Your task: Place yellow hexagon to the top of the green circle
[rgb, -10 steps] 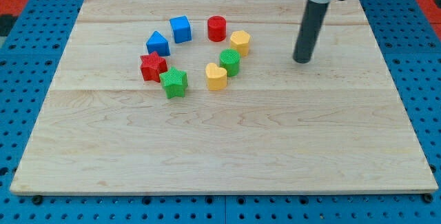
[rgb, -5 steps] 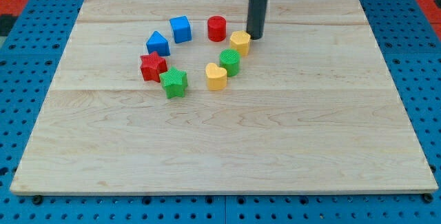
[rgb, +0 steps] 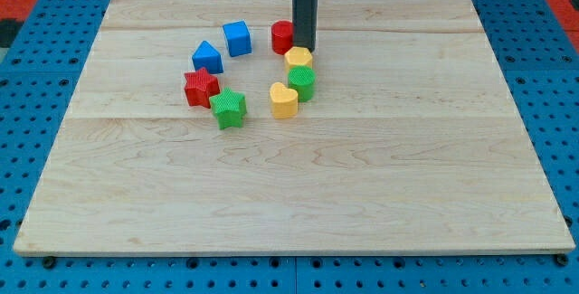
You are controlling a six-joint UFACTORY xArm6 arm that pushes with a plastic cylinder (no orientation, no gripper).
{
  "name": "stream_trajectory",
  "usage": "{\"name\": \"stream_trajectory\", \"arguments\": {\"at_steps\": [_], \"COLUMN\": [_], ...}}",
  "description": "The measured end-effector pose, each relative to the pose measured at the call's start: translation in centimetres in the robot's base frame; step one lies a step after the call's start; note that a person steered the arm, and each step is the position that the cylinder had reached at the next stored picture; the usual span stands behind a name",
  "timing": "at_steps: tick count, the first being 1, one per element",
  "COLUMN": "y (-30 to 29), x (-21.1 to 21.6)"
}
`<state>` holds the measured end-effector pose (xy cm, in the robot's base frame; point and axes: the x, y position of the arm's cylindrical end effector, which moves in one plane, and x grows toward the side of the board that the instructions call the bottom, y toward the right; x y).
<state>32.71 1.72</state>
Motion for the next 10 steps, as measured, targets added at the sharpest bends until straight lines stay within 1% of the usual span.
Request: {"name": "stream_trajectory", "arguments": {"at_steps": [3, 4, 5, 8, 10], "y": [-0.3, -0.8, -1.0, -3.4, -7.0], "x": [8.3, 9.4, 9.4, 13.5, 15.6]}}
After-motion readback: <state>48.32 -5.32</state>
